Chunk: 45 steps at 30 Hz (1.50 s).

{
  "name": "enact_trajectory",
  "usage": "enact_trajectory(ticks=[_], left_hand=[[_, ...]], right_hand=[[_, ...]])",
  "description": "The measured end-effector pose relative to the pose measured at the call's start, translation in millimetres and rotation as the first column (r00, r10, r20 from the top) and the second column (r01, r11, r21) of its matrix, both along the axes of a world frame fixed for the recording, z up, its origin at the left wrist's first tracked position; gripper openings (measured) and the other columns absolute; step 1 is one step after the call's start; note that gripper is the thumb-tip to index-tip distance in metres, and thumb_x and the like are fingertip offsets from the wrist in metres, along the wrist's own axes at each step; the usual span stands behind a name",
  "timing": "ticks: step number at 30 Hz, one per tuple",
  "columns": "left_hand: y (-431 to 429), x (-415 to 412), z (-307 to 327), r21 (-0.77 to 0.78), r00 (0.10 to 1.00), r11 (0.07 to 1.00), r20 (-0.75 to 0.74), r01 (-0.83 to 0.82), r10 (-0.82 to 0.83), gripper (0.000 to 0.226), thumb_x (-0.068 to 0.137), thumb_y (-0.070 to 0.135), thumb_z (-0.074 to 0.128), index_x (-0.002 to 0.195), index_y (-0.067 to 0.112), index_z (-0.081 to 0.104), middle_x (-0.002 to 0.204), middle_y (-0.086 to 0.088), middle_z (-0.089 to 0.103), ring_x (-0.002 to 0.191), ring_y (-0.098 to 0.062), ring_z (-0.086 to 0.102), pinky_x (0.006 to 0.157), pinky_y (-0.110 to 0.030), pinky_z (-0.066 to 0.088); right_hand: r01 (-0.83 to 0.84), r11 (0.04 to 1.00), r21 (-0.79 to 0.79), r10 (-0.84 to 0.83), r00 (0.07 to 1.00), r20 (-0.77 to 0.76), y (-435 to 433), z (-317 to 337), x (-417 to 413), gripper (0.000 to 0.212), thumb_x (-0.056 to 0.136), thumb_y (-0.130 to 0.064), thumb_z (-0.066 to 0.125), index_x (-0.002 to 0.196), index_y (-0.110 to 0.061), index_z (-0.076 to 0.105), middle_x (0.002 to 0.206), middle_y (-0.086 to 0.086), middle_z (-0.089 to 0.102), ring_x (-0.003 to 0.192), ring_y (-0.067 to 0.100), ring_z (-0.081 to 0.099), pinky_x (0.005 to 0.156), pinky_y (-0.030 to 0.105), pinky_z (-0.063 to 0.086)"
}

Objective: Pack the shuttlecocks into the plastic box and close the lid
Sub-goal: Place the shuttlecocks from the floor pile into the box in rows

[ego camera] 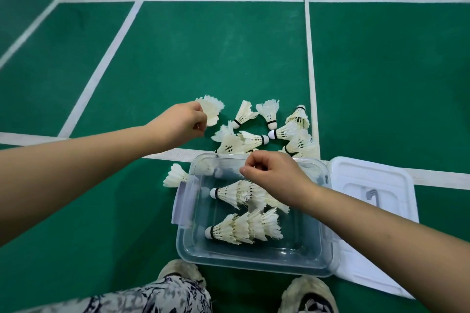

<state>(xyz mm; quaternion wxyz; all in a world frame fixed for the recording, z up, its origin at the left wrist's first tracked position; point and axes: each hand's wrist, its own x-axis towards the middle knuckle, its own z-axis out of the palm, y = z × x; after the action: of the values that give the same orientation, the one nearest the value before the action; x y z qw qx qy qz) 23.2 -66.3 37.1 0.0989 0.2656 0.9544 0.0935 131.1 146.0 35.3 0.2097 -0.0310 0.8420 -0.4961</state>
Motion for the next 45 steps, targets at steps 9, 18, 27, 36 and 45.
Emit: enact_trajectory(ticks=[9, 18, 27, 36, 45], left_hand=[[8, 1, -10, 0.114, 0.995, 0.989, -0.024, -0.092, 0.095, 0.006, 0.076, 0.008, 0.07, 0.076, 0.004, 0.067, 0.086, -0.007, 0.057, 0.069, -0.018, 0.05, 0.07, -0.022, 0.036], [38, 38, 18, 0.318, 0.996, 0.946, 0.073, -0.063, 0.042, 0.014, 0.075, 0.013, 0.073, 0.068, 0.015, 0.061, 0.073, 0.014, 0.048, 0.064, 0.001, 0.051, 0.064, -0.005, 0.038], [71, 81, 25, 0.292, 0.972, 0.956, 0.223, 0.003, -0.071, 0.034, 0.073, 0.023, 0.074, 0.056, 0.028, 0.045, 0.066, 0.012, 0.045, 0.057, 0.004, 0.048, 0.055, -0.006, 0.033], [81, 114, -10, 0.292, 0.817, 0.951, 0.57, -0.101, -0.088, 0.031, 0.08, 0.02, 0.068, 0.1, 0.03, 0.047, 0.123, 0.009, 0.033, 0.098, -0.009, 0.058, 0.09, -0.026, 0.051], [72, 126, -43, 0.024, 0.761, 0.989, 0.635, 0.148, -0.13, 0.052, 0.084, 0.025, 0.062, 0.13, 0.021, 0.038, 0.131, -0.003, 0.044, 0.117, -0.016, 0.046, 0.099, -0.029, 0.039]], right_hand=[[0.015, 1.0, -0.01, -0.015, 0.999, 0.041, 4, -11, -2, 0.024, 0.087, -0.026, 0.06, 0.064, -0.025, 0.054, 0.057, -0.01, 0.047, 0.056, 0.006, 0.041, 0.06, 0.026, 0.037], [0.131, 0.987, 0.094, -0.114, 0.98, -0.163, 12, -5, -4, 0.015, 0.088, -0.027, 0.057, 0.097, -0.028, 0.046, 0.068, -0.009, 0.047, 0.06, 0.008, 0.042, 0.064, 0.034, 0.039], [0.04, 0.912, 0.409, 0.134, 0.912, -0.388, 25, 7, 15, 0.023, 0.086, -0.038, 0.06, 0.101, -0.024, 0.068, 0.089, -0.006, 0.044, 0.091, 0.017, 0.044, 0.075, 0.032, 0.037], [-0.091, 0.707, 0.701, 0.356, 0.903, -0.242, 46, -7, 40, 0.02, 0.088, -0.029, 0.047, 0.089, -0.015, 0.06, 0.092, 0.004, 0.064, 0.086, 0.028, 0.058, 0.067, 0.03, 0.029], [-0.361, 0.496, 0.789, 0.396, 0.903, 0.164, 37, -31, 47, 0.01, 0.084, -0.009, 0.046, 0.075, -0.014, 0.048, 0.087, 0.01, 0.06, 0.071, 0.026, 0.045, 0.061, 0.029, 0.037]])
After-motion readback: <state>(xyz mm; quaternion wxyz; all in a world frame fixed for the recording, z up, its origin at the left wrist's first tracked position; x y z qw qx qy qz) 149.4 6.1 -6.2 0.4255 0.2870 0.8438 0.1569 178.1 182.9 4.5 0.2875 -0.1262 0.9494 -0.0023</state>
